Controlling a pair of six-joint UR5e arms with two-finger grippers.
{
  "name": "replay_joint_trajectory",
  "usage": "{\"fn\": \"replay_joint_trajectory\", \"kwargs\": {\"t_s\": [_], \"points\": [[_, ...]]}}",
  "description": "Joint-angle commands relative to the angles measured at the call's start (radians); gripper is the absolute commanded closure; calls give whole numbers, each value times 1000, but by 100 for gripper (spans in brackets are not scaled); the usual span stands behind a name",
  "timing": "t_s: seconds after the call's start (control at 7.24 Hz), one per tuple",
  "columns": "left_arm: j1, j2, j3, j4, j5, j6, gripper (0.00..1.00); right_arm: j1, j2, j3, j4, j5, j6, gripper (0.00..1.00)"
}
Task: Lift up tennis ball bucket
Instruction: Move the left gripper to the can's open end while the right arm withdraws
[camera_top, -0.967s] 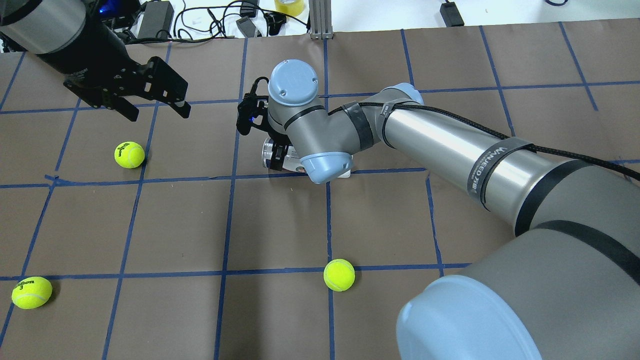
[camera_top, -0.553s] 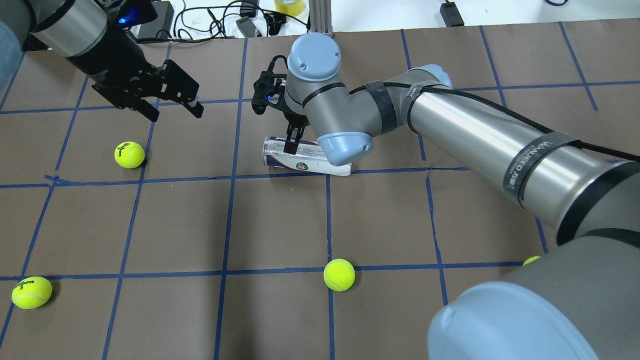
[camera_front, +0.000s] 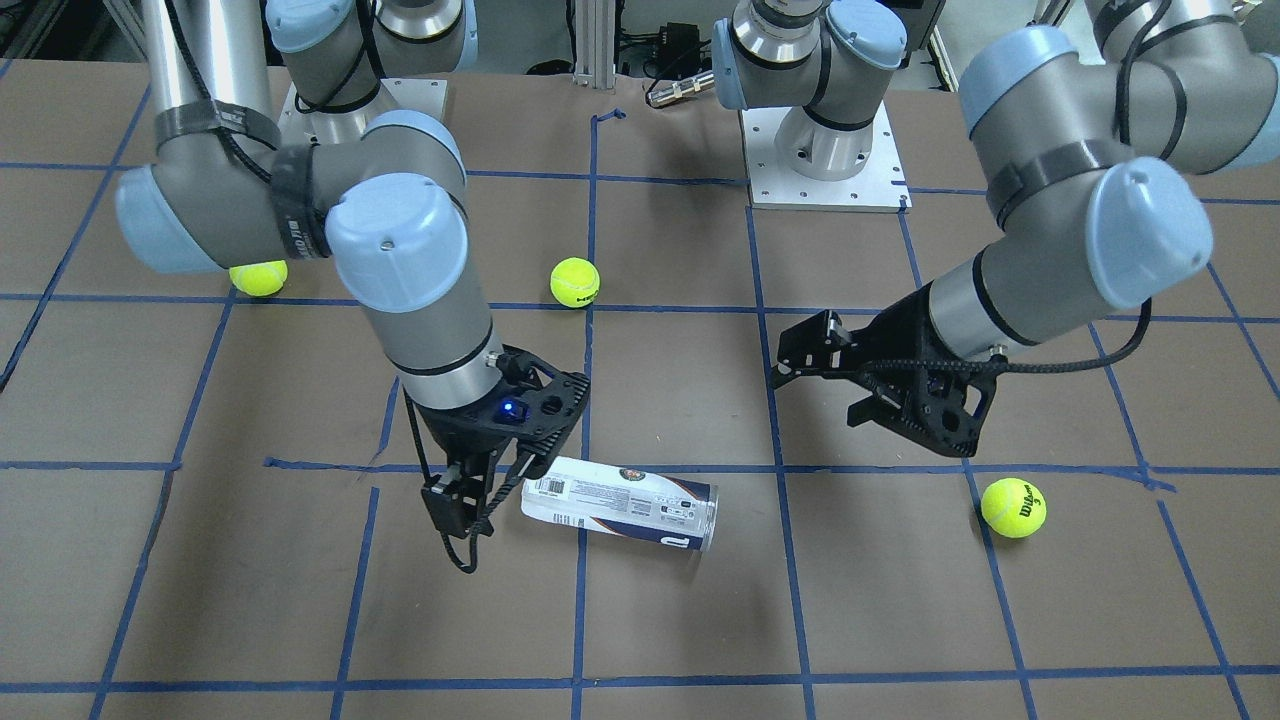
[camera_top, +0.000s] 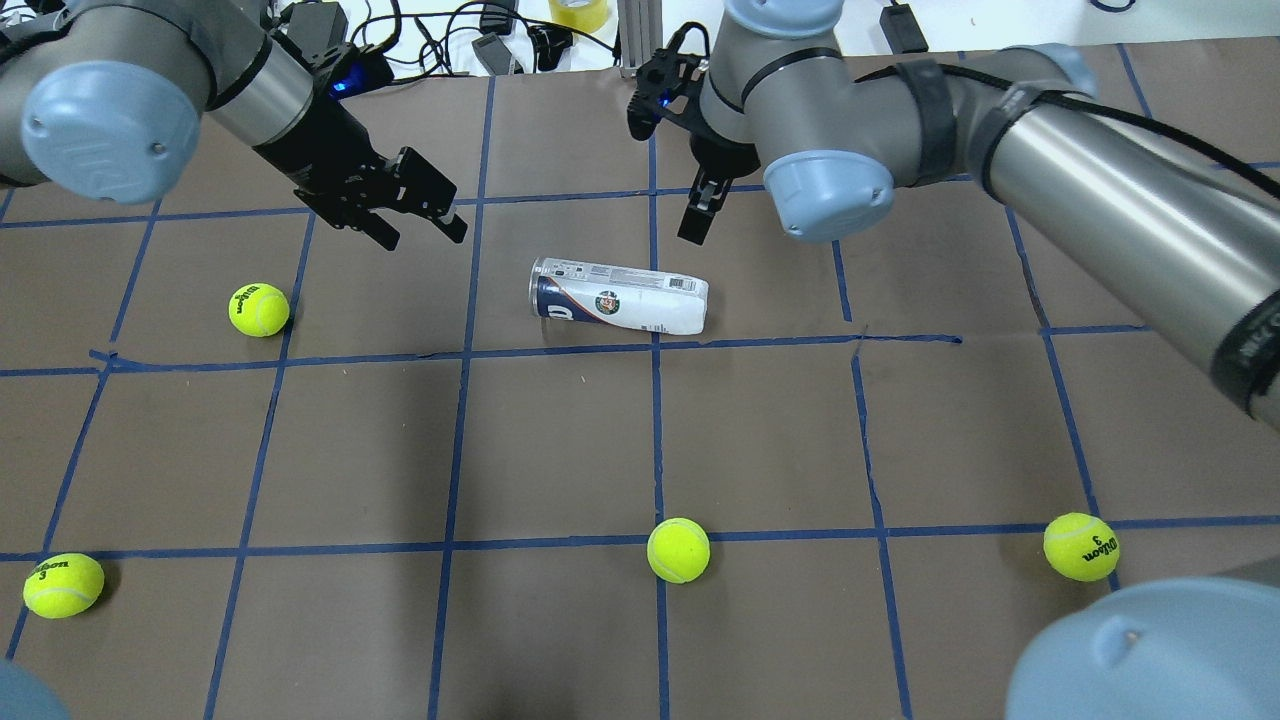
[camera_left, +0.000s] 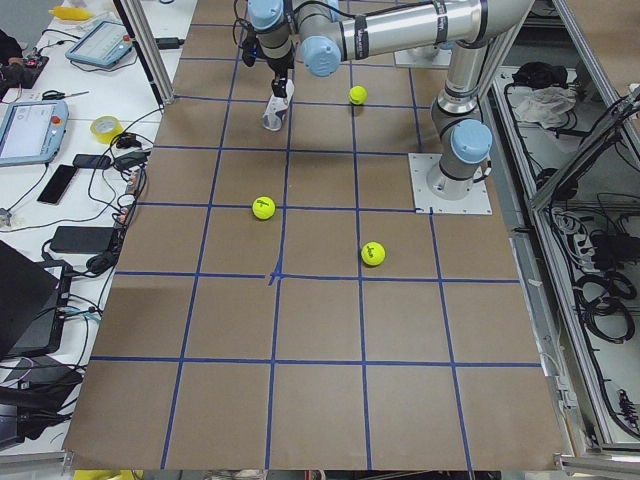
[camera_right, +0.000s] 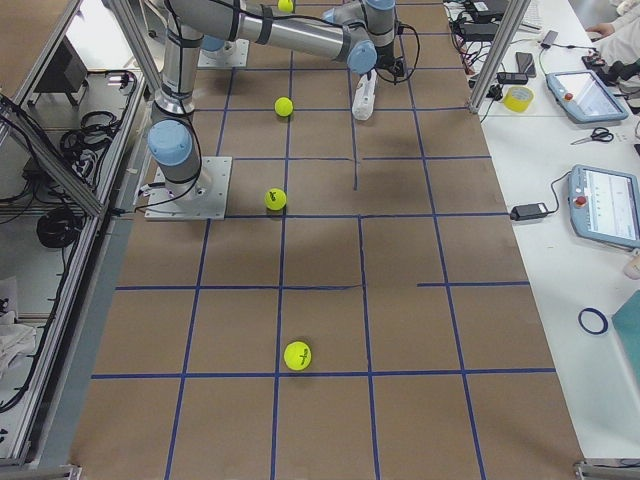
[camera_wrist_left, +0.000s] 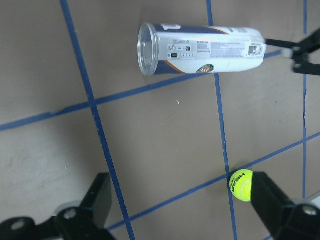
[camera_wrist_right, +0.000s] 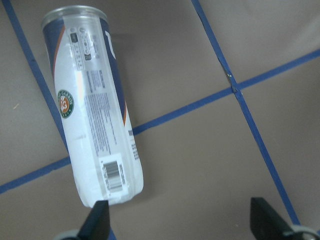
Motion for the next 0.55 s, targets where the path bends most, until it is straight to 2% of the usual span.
{"fn": "replay_joint_trajectory", "kwargs": {"t_s": [0.0,0.14,0.28,0.41], "points": [[0,-137,11,59,-166,4,0,-94,-96,-2,195,-10,12,0],[0,-181,12,83,-183,6,0,-127,-131,-3,283,-14,29,0],[0,-220,14,111,-255,10,0,-141,-173,-9,331,-19,82,0],[0,-258,15,137,-279,10,0,-148,-206,-11,374,-96,180,0]]}}
